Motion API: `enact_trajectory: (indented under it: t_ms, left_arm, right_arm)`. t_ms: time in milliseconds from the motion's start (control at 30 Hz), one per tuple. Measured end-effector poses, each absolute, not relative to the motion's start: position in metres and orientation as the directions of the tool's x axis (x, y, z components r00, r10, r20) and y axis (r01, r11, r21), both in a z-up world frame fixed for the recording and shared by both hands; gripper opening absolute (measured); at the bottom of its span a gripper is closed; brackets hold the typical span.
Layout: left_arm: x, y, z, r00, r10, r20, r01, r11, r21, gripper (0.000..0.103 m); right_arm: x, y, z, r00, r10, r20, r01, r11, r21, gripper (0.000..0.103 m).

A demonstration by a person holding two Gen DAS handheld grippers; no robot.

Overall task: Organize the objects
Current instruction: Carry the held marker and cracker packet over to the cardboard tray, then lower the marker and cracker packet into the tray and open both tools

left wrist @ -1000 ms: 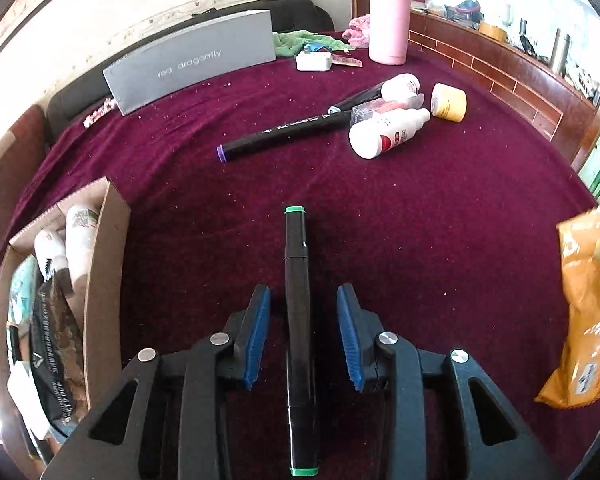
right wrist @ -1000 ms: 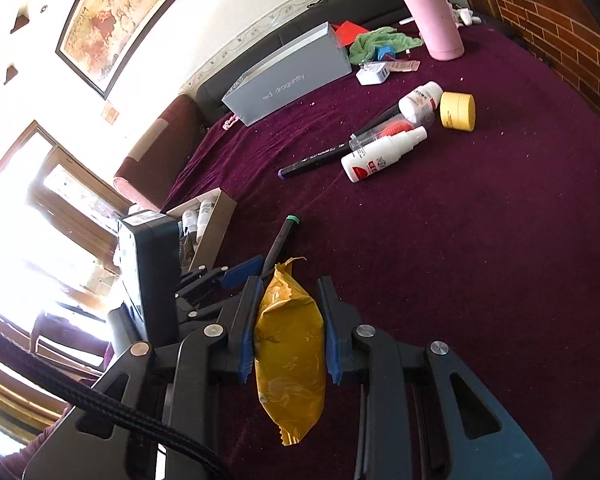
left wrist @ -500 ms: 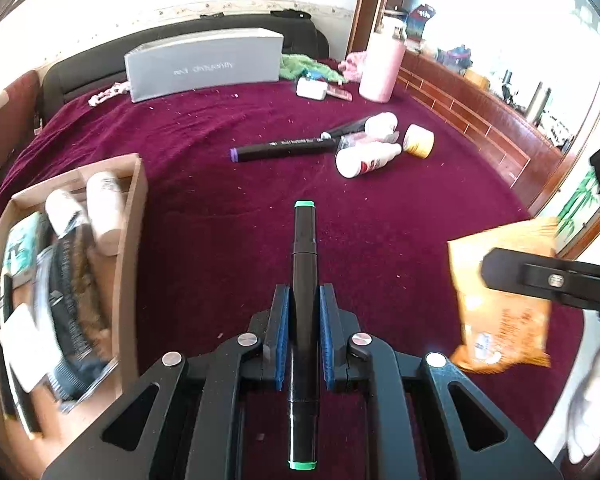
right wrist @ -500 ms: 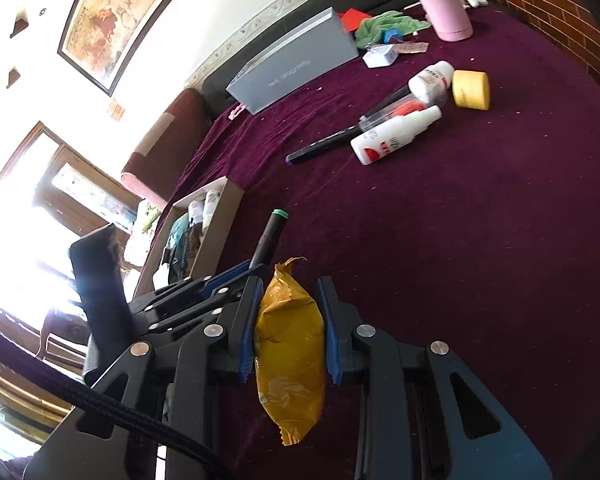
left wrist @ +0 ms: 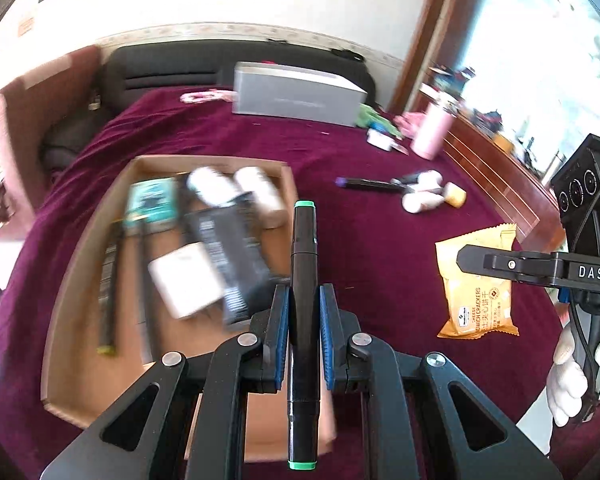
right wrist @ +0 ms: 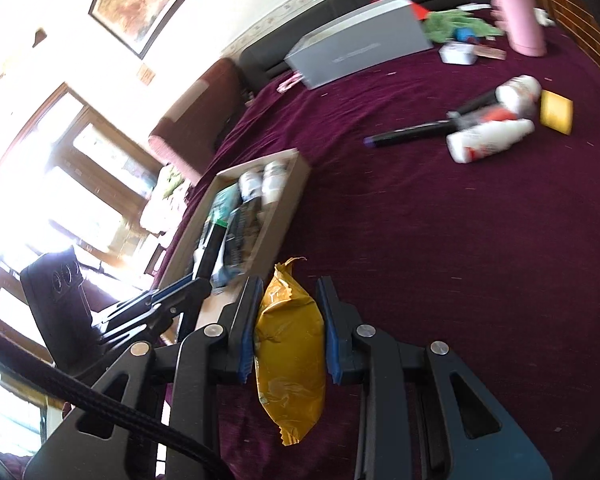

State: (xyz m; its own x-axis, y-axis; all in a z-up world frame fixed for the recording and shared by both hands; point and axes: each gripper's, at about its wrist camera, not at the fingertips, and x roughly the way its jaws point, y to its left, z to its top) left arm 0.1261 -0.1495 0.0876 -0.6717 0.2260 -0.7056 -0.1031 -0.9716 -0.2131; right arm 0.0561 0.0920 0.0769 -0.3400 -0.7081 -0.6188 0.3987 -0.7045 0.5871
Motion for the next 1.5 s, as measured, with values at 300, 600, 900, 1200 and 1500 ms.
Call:
enact_trajectory:
  t_ms: [300,600,900,1200,1500]
  left_arm:
    - [0.145,-0.225,0.073,-0.704,0.133,-0.698,0.039,-0.974,-0.225,0.012]
    - [0.13,-0.255,0.053,-0.686,0.051,-0.726,0.097,-0.982,-0.16,0.012]
    - [0.115,-0.26,0.037,-0.656,0.062,-0.752,0.099,-0.981,-0.167,0.012]
    - [0.103,-0.258,0.029,-0.641,0.04,-0.766,0.112,-0.983,-0.145,0.012]
    - [0.102,-0.264,0.028,-0.653,0.045,-0.756,0.129,-0.977,-0.169,0.012]
  right_arm:
    - [0.063,-0.005,0.079,-0.214,-0.729,-0.65,0.514,-0.65,0.559,0.026]
    - [0.071,-0.096,0.058,-0.135,-0.686,-0.715,0.591,-0.635,0.498,0.026]
    - [0.07,-0.132,0.024,-0.074,-0.643,-0.762,0.592,-0.643,0.485,0.026]
    - [0.067,-0.129,0.012,-0.062,-0.645,-0.761,0.571,-0.649,0.503,0.026]
    - [0.07,-0.126,0.009,-0.072,-0.621,-0.781,0.586,-0.66,0.471,0.03]
